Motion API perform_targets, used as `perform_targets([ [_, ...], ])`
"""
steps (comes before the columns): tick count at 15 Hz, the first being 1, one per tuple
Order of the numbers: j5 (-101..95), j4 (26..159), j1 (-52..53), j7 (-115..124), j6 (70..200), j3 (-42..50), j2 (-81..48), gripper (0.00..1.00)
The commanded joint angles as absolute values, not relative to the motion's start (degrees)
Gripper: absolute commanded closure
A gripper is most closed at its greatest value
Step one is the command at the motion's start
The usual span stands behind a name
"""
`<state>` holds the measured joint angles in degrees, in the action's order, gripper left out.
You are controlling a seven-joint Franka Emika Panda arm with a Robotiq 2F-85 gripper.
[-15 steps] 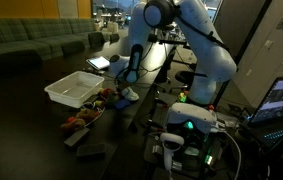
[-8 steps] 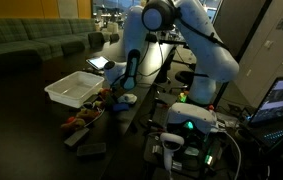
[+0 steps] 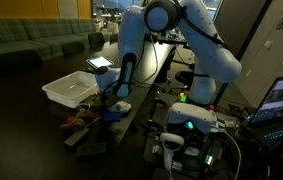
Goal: Pick up the towel, sweep the objects on the table to the left and put the towel in the container.
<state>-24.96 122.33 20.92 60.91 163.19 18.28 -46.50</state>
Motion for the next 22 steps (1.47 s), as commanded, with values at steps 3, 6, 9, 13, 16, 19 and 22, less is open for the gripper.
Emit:
perform_targets([
  [3, -16.7, 122.1, 25.4, 60.3, 166.2, 15.4, -46.8, 0.93],
  [6, -12.5, 120.8, 28.5, 61.4, 166.8, 14.0, -47.3, 0.93],
  [9, -9.9, 120.4, 32.2, 61.5, 167.7, 12.8, -46.9, 0.93],
  [13, -6.9, 119.9, 36.9, 61.6, 168.3, 11.3, -45.7, 0.93],
  [16, -4.4, 117.8, 40.2, 62.4, 168.2, 11.0, -46.1, 0.93],
  [19, -3.0, 117.2, 42.5, 62.0, 168.6, 11.2, -44.8, 0.93],
  [22, -3.4, 118.2, 43.1, 59.9, 168.9, 11.3, -42.5, 0.93],
])
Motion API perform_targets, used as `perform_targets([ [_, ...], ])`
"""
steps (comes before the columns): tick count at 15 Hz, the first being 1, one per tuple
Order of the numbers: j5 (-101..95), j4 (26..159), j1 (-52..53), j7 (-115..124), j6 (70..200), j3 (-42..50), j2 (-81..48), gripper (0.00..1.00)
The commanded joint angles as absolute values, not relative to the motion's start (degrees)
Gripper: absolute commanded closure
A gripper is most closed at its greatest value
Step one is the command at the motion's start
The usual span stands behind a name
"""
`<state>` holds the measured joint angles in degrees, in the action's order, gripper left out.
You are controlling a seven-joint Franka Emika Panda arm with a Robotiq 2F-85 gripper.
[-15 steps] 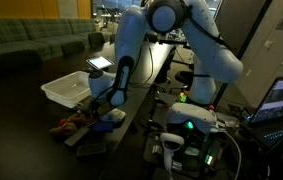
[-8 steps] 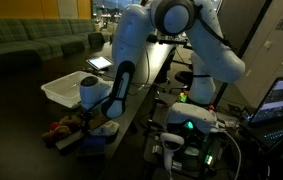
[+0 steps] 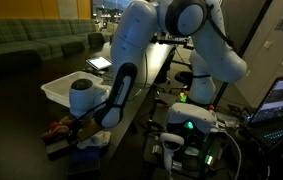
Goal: Pick up the towel, sweep the objects on the table to the left and put the towel in the container.
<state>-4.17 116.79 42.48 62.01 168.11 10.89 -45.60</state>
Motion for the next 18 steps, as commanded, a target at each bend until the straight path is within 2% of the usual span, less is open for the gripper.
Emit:
perform_targets([
  [1, -3.7, 119.4, 42.1, 58.3, 168.6, 10.5, -41.0, 0.93],
  [5, -4.1, 126.5, 35.5, 46.9, 168.1, 5.8, -33.2, 0.94],
  [9, -2.3, 136.5, 24.1, 32.9, 165.3, -1.3, -23.8, 0.94],
  [12, -0.4, 142.9, 17.3, 25.8, 162.2, -2.4, -17.5, 0.93],
  [15, -0.7, 146.4, 13.4, 23.1, 158.7, 0.7, -13.5, 0.92],
  [18, -11.2, 147.5, 13.8, 30.8, 157.9, 10.7, -12.2, 0.93],
])
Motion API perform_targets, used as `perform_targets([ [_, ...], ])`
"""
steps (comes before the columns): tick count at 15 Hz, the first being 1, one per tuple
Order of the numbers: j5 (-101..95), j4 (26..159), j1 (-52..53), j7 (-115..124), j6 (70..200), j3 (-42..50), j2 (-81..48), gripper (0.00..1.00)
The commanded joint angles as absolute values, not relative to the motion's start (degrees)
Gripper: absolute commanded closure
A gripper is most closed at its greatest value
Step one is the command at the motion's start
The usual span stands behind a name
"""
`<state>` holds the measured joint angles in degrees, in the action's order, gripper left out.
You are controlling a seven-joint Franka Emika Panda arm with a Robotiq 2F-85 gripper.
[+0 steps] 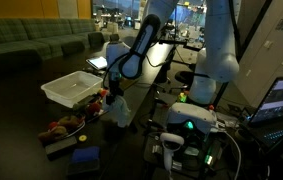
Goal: Pick up the towel, sweep the objects on the table to the left and put the towel in the container.
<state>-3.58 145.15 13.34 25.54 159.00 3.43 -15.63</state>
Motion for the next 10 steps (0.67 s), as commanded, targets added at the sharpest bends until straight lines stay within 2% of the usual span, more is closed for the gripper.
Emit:
perform_targets([
  [1, -14.4, 147.0, 13.3, 32.4, 157.3, 13.3, -12.4, 0.95],
  [6, -33.7, 139.6, 12.7, 47.9, 155.8, 25.8, -17.1, 0.95],
  [10, -40.9, 131.4, 11.1, 58.6, 157.7, 27.1, -24.5, 0.96],
])
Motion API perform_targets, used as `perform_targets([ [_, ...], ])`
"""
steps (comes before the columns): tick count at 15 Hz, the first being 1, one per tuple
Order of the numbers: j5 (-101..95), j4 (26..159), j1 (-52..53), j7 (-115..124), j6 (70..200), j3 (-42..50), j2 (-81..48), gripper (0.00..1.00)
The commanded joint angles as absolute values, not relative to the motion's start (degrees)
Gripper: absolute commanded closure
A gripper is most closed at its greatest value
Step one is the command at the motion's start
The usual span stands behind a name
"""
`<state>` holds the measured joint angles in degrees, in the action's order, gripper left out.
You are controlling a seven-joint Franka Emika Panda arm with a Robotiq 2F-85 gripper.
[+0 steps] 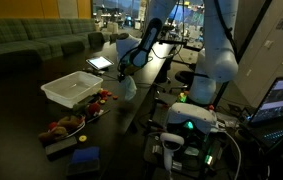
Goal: Pick up the towel, sweep the objects on the table to the left and put the towel in the container.
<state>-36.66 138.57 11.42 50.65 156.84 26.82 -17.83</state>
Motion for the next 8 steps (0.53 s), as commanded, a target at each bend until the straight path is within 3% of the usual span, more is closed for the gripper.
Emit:
perform_targets([
  [1, -40.9, 129.6, 10.5, 59.8, 157.6, 26.5, -26.0, 0.96],
  [8, -37.8, 115.4, 9.5, 64.1, 157.4, 24.8, -41.4, 0.96],
])
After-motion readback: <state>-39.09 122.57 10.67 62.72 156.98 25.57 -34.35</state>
